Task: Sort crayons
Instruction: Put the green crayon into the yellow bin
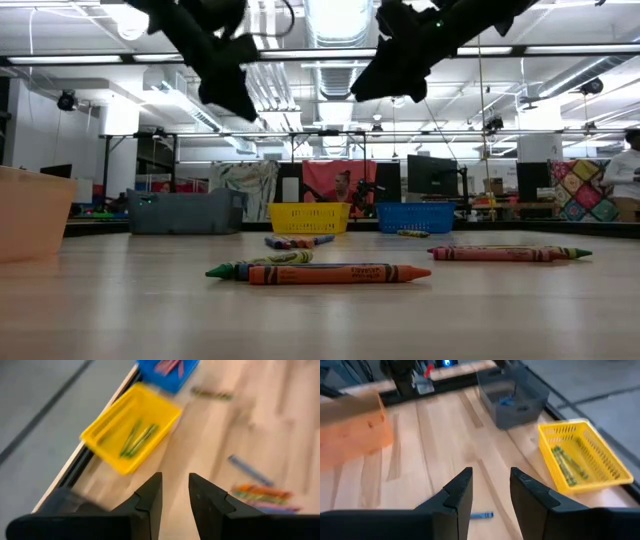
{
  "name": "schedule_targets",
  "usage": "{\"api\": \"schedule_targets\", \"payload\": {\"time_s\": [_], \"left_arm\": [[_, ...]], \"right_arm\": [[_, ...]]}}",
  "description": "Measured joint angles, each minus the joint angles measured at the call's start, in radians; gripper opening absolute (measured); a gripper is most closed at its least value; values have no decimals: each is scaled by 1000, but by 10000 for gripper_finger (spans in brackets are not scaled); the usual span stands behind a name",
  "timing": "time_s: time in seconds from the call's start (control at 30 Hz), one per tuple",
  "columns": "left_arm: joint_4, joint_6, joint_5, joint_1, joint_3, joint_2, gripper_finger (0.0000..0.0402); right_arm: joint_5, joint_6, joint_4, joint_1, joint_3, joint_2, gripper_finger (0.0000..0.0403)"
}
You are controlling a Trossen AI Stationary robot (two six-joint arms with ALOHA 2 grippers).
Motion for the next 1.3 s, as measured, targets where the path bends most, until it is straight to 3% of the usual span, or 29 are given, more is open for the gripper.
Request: {"api": "schedule_targets", "payload": {"time_s": [0.33,0.67,1.03,1.3], "left_arm": [[298,-107,-17,-174,-218,-224,77],[322,-117,-20,-204,-262,-302,78],[322,-114,-20,-204,-263,-277,78],[328,-105,-20,-204,-263,-261,78]], "right_arm": [[15,91,-307,-22,221,185,99],[26,92,-551,-88,390,358,93],[29,217,-636,-210,368,412,84],[38,264,-638,-222,352,469,82]]}}
